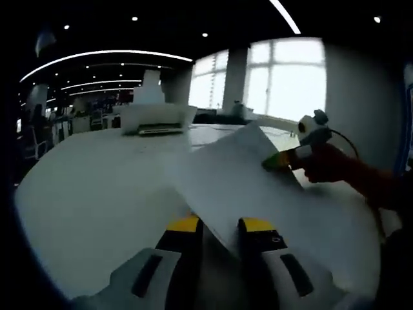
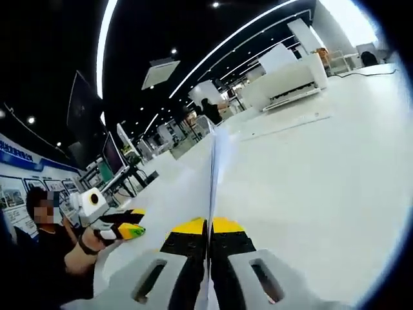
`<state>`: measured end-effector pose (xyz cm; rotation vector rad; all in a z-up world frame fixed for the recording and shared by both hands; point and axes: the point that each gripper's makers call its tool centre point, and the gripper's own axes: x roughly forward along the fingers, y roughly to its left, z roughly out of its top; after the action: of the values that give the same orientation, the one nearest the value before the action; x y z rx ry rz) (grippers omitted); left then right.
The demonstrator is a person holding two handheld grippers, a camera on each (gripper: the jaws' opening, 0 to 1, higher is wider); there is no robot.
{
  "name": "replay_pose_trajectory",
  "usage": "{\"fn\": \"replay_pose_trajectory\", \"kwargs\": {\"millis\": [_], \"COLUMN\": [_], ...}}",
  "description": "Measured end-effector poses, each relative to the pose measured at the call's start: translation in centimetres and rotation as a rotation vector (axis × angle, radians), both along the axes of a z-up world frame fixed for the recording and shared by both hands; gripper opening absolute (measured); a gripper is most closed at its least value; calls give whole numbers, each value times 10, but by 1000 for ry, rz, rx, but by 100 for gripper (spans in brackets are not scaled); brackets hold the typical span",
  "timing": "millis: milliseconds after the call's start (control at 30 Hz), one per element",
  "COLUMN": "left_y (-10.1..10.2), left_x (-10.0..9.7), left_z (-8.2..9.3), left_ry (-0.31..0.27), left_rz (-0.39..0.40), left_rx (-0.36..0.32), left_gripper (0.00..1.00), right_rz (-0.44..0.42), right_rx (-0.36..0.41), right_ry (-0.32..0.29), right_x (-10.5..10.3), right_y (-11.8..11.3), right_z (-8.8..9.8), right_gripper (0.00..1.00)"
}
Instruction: Organize the stack of printing papers by aligning and flattening the scattered papers on the table
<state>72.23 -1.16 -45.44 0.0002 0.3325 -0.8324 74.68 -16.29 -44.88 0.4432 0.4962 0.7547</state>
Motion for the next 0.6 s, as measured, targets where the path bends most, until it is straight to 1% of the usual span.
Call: {"fn": "replay_pose_trajectory", "kwargs": {"millis": [133,267,433,600], "left_y": [2,4,3,0], "left_x": [1,2,1,-4], "left_z": [-1,-1,0,1], "left_ry": [-2,-10,-8,16], "left_rz": [8,14,8,-5], "left_rx": [-5,-14,-27,-62], "left_gripper": [27,27,27,27], "right_rz": [-9,-21,-19,-7], "right_rx": [-16,-12,-25,-43], "right_ry": [2,10,5,0], "right_x": [2,3,6,13], "right_y": [-3,-6,-4,-2], "right_z": [-5,-8,-9,-10], "right_gripper": [0,0,0,0]}}
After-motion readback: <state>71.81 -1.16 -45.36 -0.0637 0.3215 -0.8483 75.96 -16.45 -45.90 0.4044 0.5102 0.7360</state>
